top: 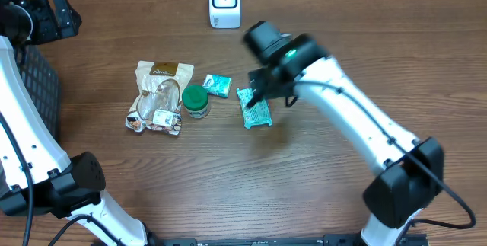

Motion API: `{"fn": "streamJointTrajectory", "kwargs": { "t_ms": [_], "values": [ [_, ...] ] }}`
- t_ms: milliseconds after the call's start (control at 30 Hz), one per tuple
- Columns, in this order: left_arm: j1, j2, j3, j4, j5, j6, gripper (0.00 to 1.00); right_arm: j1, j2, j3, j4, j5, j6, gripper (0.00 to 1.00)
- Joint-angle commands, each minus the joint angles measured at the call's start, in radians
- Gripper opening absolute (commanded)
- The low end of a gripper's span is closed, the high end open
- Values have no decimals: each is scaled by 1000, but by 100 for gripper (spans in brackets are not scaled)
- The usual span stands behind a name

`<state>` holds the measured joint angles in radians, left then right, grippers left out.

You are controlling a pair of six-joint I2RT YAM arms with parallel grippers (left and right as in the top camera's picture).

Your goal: Scan the item barcode

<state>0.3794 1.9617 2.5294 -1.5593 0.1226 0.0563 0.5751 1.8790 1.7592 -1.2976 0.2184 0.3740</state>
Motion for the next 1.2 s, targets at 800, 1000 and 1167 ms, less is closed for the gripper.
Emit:
{"fn": "streamJointTrajectory", "kwargs": {
  "t_ms": [800, 1000, 1167],
  "values": [
    [-13, -20, 20, 0, 0, 11, 100, -104, -3, -262, 254, -237, -117, 95],
    [-13, -20, 20, 0, 0, 11, 100, -96, -3, -334, 346, -296, -117, 87],
    [-13, -20, 20, 0, 0, 11, 100, -77, 5, -428, 535, -314, -112, 82]
  ]
}}
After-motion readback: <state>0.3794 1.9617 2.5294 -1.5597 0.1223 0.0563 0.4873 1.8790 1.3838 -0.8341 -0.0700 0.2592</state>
